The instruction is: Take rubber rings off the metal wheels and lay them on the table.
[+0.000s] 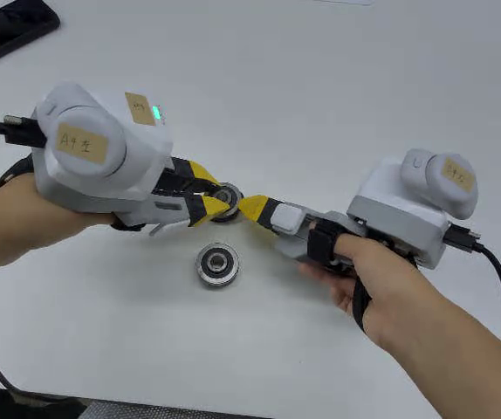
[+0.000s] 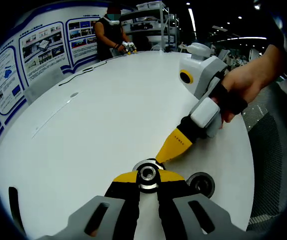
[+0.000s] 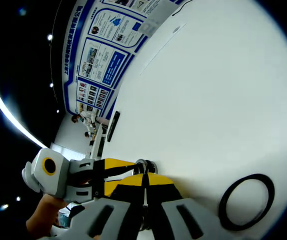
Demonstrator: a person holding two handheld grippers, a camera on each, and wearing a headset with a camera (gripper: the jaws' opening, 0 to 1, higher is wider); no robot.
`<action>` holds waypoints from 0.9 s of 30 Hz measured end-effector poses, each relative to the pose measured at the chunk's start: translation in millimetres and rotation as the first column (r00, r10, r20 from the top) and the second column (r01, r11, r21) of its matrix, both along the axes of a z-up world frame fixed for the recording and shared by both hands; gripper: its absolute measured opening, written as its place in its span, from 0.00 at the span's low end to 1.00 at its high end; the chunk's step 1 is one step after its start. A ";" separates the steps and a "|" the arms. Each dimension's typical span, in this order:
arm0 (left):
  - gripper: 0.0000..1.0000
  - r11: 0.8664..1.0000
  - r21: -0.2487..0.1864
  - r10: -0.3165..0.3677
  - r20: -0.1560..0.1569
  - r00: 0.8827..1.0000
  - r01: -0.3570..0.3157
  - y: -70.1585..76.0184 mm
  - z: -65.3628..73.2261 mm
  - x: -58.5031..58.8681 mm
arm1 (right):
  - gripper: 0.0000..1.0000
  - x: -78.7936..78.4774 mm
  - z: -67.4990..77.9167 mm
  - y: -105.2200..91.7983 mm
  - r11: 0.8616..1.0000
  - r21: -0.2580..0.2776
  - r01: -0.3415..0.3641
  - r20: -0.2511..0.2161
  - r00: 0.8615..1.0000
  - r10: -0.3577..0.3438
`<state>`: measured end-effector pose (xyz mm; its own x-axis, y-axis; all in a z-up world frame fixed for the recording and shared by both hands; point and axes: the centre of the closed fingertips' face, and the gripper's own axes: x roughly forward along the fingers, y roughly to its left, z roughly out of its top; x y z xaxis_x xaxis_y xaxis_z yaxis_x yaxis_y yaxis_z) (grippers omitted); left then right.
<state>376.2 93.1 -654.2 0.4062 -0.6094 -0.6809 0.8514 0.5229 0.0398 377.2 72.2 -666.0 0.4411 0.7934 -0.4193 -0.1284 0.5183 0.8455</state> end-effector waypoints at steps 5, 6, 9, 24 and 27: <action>0.12 1.000 0.001 0.003 -0.003 1.000 -0.003 -0.6 0.2 -0.4 | 0.01 -0.5 0.2 -1.6 1.000 -0.020 0.006 0.016 1.000 -0.005; 0.12 1.000 0.003 0.002 -0.003 1.000 -0.002 -0.6 0.2 -0.4 | 0.01 -1.1 1.6 -1.4 1.000 -0.025 0.005 0.028 1.000 -0.004; 0.12 1.000 0.002 0.001 -0.002 1.000 -0.001 0.2 -0.5 0.0 | 0.01 -1.9 3.9 -0.1 1.000 -0.030 0.005 0.039 0.999 -0.004; 0.12 1.000 -0.002 0.003 0.000 1.000 -0.003 1.9 -1.4 1.3 | 0.01 -7.3 12.8 5.5 0.994 -0.102 -0.027 0.103 0.994 0.038; 0.12 1.000 -0.002 0.003 0.001 1.000 -0.003 1.8 -1.3 1.5 | 0.01 -8.2 14.5 6.8 0.994 -0.108 -0.033 0.106 0.993 0.044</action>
